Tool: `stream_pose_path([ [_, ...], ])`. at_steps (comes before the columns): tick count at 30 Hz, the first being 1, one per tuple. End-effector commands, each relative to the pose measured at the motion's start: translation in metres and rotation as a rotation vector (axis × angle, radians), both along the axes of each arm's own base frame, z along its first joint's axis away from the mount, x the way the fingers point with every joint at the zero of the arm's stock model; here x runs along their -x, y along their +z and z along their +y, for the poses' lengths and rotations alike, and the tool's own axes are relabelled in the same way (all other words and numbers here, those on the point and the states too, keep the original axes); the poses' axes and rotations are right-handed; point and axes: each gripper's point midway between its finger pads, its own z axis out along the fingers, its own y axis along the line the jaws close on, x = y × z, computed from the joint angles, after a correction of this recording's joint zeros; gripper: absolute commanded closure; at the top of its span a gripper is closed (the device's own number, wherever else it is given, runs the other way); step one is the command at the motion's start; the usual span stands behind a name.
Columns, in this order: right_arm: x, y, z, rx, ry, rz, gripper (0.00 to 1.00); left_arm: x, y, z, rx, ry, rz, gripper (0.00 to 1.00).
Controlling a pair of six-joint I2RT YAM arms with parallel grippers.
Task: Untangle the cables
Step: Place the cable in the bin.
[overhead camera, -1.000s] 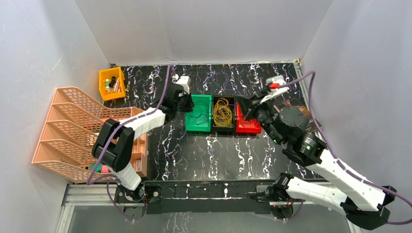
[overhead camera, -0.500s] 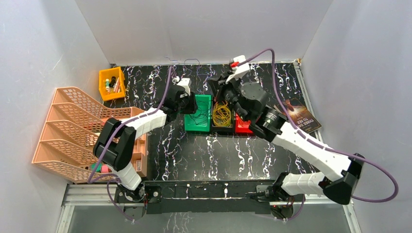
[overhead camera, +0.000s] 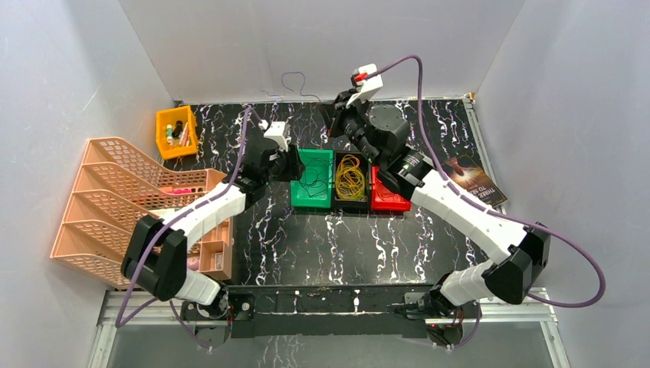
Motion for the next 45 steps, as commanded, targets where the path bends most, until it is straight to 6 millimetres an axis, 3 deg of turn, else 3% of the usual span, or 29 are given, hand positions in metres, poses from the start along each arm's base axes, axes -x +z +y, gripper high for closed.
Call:
stream_pose_path([
  [1, 0.003, 0.051, 0.008, -0.116, 0.063, -0.101, 1.00, 0.018, 0.019, 0.018, 0.023, 0.054, -0.033, 0.55],
  [7, -0.003, 0.067, 0.032, -0.145, 0.141, -0.123, 1.00, 0.038, 0.027, 0.040, 0.011, 0.097, -0.053, 0.55],
  [16, -0.021, 0.051, 0.068, -0.164, 0.214, -0.064, 1.00, 0.057, 0.031, 0.059, 0.000, 0.141, -0.069, 0.55],
  [28, -0.035, 0.063, 0.083, -0.197, 0.234, -0.064, 1.00, 0.061, 0.036, 0.066, -0.003, 0.158, -0.088, 0.55],
  [31, -0.034, 0.075, 0.085, -0.211, 0.247, -0.076, 1.00, 0.062, 0.035, 0.066, -0.005, 0.159, -0.085, 0.55],
  [37, -0.044, 0.053, 0.093, -0.171, 0.235, -0.046, 1.00, 0.062, 0.034, 0.066, -0.003, 0.159, -0.082, 0.55],
  [45, -0.053, -0.014, 0.069, -0.105, 0.155, 0.032, 1.00, 0.063, 0.032, 0.064, -0.006, 0.143, -0.076, 0.55],
])
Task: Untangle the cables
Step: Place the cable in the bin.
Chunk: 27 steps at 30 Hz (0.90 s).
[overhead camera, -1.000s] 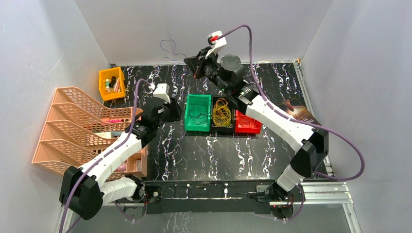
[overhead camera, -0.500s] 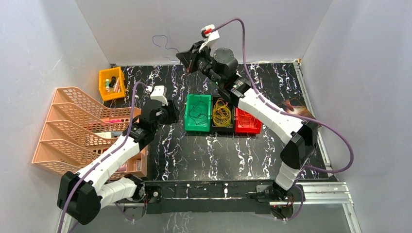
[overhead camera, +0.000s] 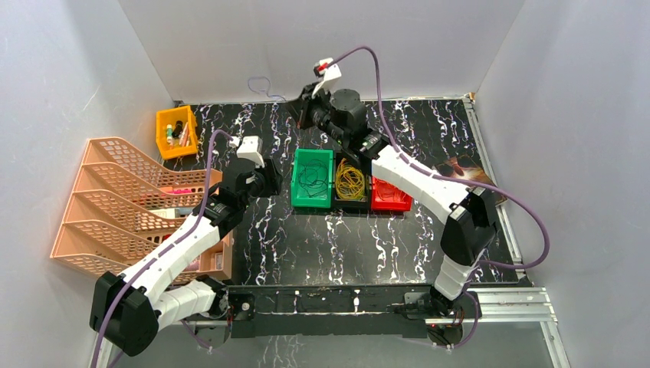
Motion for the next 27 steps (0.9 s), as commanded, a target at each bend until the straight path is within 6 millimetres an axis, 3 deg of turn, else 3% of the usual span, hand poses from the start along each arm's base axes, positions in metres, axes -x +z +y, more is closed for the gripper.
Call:
stream_pose_path([
  [1, -0.005, -0.005, -0.026, -0.013, -0.060, -0.016, 1.00, 0.003, 0.004, 0.002, 0.003, -0.004, -0.010, 0.55],
  [15, -0.023, -0.083, -0.078, 0.226, -0.266, -0.024, 1.00, 0.006, 0.009, 0.001, 0.004, -0.021, -0.009, 0.55],
  [20, -0.029, -0.107, -0.085, 0.286, -0.303, -0.026, 1.00, 0.008, 0.009, -0.002, 0.010, -0.042, -0.008, 0.54],
  [27, -0.035, -0.120, -0.087, 0.288, -0.342, 0.005, 1.00, 0.020, 0.026, -0.040, 0.157, -0.234, -0.065, 0.44],
])
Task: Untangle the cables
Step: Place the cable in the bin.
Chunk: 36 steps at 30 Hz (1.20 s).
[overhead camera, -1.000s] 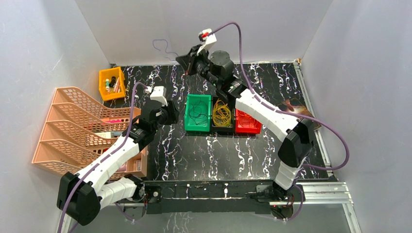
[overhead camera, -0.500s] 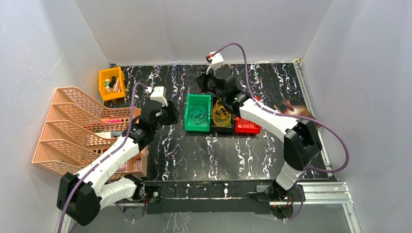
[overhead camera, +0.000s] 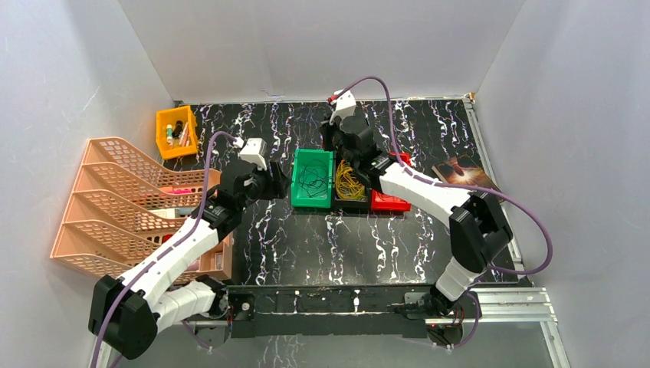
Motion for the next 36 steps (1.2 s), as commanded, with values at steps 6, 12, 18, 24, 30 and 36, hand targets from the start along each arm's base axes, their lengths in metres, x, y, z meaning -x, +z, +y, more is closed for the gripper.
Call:
stream_pose_path([
  [6, -0.023, 0.000, -0.022, -0.025, -0.205, -0.011, 1.00, 0.006, 0.027, -0.046, 0.218, -0.191, -0.072, 0.42],
  [12, -0.029, -0.014, -0.037, -0.056, -0.306, 0.021, 1.00, -0.012, 0.036, -0.061, 0.304, -0.178, -0.077, 0.39],
  [18, -0.034, -0.013, -0.046, -0.149, -0.382, 0.061, 1.00, -0.028, 0.026, -0.071, 0.348, -0.107, -0.077, 0.36],
  [24, -0.039, -0.030, -0.051, -0.149, -0.422, 0.153, 1.00, -0.042, 0.015, -0.082, 0.365, -0.099, -0.054, 0.34],
  [30, -0.038, -0.042, -0.052, -0.160, -0.413, 0.182, 1.00, -0.054, 0.006, -0.092, 0.373, -0.089, -0.042, 0.34],
  [36, -0.036, -0.042, -0.055, -0.167, -0.407, 0.188, 1.00, -0.067, -0.004, -0.098, 0.372, -0.065, -0.029, 0.39],
])
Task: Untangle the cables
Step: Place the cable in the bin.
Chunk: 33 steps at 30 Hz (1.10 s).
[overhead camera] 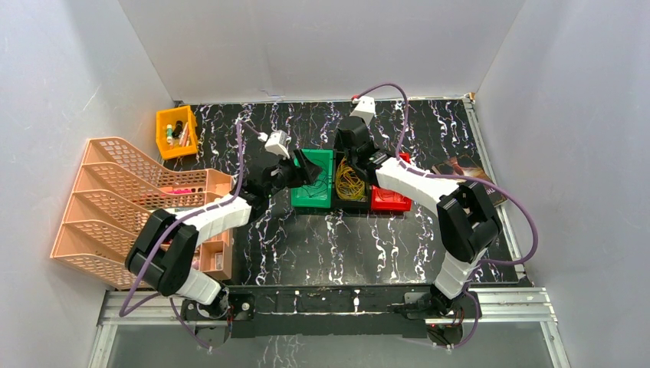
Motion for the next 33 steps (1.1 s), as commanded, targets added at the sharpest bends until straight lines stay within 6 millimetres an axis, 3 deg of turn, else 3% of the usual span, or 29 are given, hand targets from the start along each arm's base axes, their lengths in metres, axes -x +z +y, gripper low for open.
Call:
stream_pose_path([
  [1, -0.002, 0.017, -0.001, -0.054, -0.008, -0.032, 1.00, -0.019, 0.023, -0.010, 0.044, 0.024, -0.067, 0.44],
  [4, 0.000, 0.018, -0.002, -0.062, 0.001, -0.036, 1.00, -0.022, 0.014, -0.010, 0.018, 0.026, -0.052, 0.59],
  [7, 0.003, 0.021, -0.001, -0.070, 0.027, -0.044, 1.00, -0.023, 0.006, -0.007, -0.016, 0.034, -0.045, 0.68],
  [14, 0.016, 0.026, 0.013, -0.064, 0.170, -0.075, 1.00, -0.029, 0.002, 0.002, -0.149, 0.029, -0.057, 1.00],
  [22, 0.034, 0.023, 0.028, -0.019, 0.344, -0.090, 1.00, -0.032, -0.003, 0.018, -0.329, 0.019, -0.069, 1.00],
  [28, 0.033, 0.013, 0.026, -0.009, 0.331, -0.070, 1.00, -0.024, 0.004, 0.024, -0.343, 0.010, -0.077, 1.00],
  [33, 0.032, 0.007, 0.033, -0.005, 0.354, -0.060, 1.00, -0.006, 0.015, 0.033, -0.325, 0.012, -0.099, 0.86],
])
